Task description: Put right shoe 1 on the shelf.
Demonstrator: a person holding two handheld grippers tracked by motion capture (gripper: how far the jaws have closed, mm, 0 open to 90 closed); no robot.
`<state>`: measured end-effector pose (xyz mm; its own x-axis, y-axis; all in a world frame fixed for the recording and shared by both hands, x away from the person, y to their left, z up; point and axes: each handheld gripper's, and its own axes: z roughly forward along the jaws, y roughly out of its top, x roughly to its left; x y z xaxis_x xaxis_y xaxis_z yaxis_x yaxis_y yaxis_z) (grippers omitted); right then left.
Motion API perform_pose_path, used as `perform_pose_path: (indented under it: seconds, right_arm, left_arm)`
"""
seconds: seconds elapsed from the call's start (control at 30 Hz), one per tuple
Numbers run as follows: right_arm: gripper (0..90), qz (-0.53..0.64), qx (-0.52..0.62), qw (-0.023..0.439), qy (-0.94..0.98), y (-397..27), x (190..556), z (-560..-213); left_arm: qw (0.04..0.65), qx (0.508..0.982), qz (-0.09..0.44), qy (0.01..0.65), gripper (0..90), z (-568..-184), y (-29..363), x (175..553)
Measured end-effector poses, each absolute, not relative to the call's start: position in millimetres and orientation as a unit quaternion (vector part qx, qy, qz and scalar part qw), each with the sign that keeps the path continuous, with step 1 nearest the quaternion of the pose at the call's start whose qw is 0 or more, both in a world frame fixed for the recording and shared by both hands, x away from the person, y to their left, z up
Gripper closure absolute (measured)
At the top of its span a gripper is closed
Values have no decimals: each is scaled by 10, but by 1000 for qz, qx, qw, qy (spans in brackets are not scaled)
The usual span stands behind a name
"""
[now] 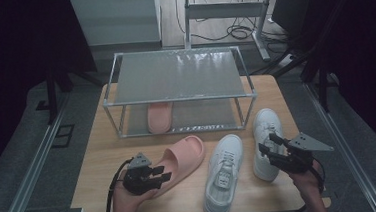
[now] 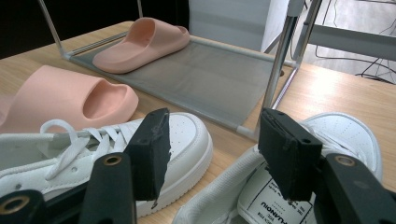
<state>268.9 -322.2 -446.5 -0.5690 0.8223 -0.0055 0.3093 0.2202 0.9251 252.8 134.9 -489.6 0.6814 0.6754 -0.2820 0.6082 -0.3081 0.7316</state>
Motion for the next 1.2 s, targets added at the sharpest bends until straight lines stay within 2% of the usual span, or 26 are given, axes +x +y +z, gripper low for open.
perform_pose_path:
  seconds: [0.8, 0.97, 1.2]
  right_arm:
    - [439, 491, 387, 259, 736, -3233, 2688, -4483]
    - [439, 491, 384, 260, 738, -3221, 2686, -4481]
    - [439, 491, 386, 261, 737, -3236, 2686, -4480]
  left_arm:
    - [416, 823, 25, 386, 605, -5031, 1039, 2610]
    - [409, 828, 34, 382, 642, -5050, 939, 2694]
    - [390, 837, 66, 378, 753, -5086, 816, 2733]
